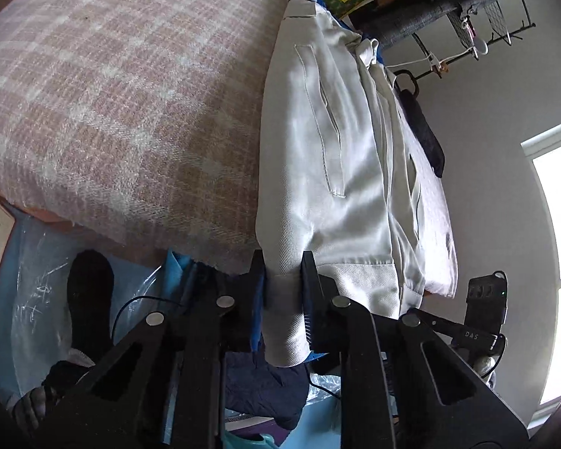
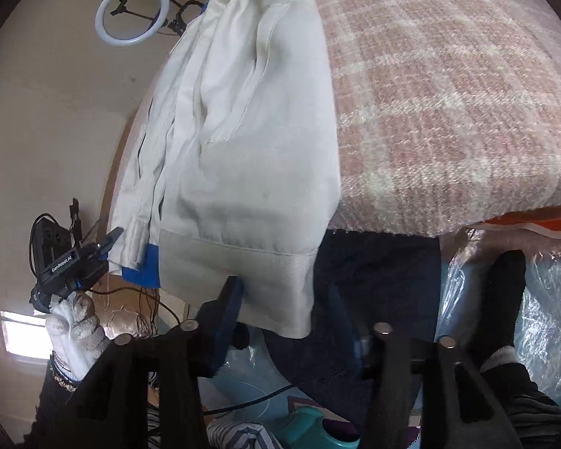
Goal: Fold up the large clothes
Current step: 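Lift the hem with both grippers and fold it toward the collar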
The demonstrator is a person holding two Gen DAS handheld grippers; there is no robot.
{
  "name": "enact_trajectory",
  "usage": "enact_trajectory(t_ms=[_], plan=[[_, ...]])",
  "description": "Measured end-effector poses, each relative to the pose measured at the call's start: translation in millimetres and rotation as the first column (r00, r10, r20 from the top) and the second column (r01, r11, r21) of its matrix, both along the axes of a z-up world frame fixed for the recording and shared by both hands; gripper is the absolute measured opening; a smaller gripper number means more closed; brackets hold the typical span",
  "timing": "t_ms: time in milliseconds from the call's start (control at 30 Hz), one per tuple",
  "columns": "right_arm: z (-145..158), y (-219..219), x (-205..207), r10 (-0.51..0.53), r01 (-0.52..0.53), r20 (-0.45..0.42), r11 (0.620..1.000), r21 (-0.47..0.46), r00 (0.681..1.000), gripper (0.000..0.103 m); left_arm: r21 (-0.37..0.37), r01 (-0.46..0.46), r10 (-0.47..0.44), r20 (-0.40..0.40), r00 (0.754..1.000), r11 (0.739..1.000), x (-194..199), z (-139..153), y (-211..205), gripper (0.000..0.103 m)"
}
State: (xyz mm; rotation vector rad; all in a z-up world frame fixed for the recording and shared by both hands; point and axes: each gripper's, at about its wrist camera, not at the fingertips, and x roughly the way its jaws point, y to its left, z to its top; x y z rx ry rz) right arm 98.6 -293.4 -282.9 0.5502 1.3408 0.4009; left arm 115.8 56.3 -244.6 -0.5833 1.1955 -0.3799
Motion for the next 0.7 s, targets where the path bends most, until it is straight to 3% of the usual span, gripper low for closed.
enact_trajectory(t_ms=[33,100,133,200,233,267,300,367,533,600,700], plan=[[-2.4,4.5,0.5,0.024,-0.024,0.002,1.0,-0.003,1.0,0.025,0.044,0.022,-0.022,0.008,1.0,0.999,1.5,-1.3,-5.6,0.016],[-3.7,12.5,1.6,0.067,-0.065,0.027,0.997,-0.044,0.997,0.019,0.062,0.032,-0.033,0.012,0.999,0.998,1.9,-4.6,-11.3,0.019],[-4.0,14.4,2.2,0.083,-0.082,0.033,0.996,-0.046,0.996,0.019,0.049,0.025,-0.025,0.0,1.0,0.999,2.3,-5.8,-10.4,0.027],[-3.0,14.2,3.2,0.102,-0.102,0.036,0.995,-0.022,0.994,0.027,-0.037,0.003,-0.004,-0.044,0.999,0.999,3.1,-10.3,-3.1,0.049],[-2.0,13.4,3.8,0.112,-0.111,0.031,0.994,-0.02,0.993,0.042,-0.082,-0.01,0.005,-0.059,0.998,0.997,3.2,-11.9,0.4,0.058],[-0.9,12.8,4.5,0.111,-0.11,0.037,0.994,-0.022,0.993,0.057,-0.11,-0.019,0.013,-0.057,0.998,0.994,2.7,-12.1,3.8,0.059],[0.8,11.2,6.7,0.107,-0.106,0.046,0.994,-0.03,0.993,0.062,-0.115,-0.025,0.02,-0.045,0.999,0.993,1.0,-11.8,6.5,0.059],[1.7,9.8,12.2,0.12,-0.119,0.051,0.993,-0.013,0.991,0.063,-0.12,-0.017,0.013,-0.038,0.999,0.993,-0.2,-14.7,6.6,0.059],[-3.4,11.2,30.8,0.146,-0.148,0.029,0.988,0.044,0.989,0.064,-0.189,-0.013,-0.01,-0.122,0.992,0.982,6.8,-39.7,-4.1,0.059],[-7.3,12.5,34.3,0.16,-0.161,0.021,0.985,0.067,0.987,0.063,-0.199,-0.012,-0.016,-0.142,0.99,0.98,9.1,-43.4,-8.1,0.059],[-5.3,13.3,35.5,0.174,-0.173,-0.004,0.98,0.098,0.985,0.044,-0.202,0.005,-0.04,-0.167,0.985,0.979,11.5,-39.6,-15.7,0.058]])
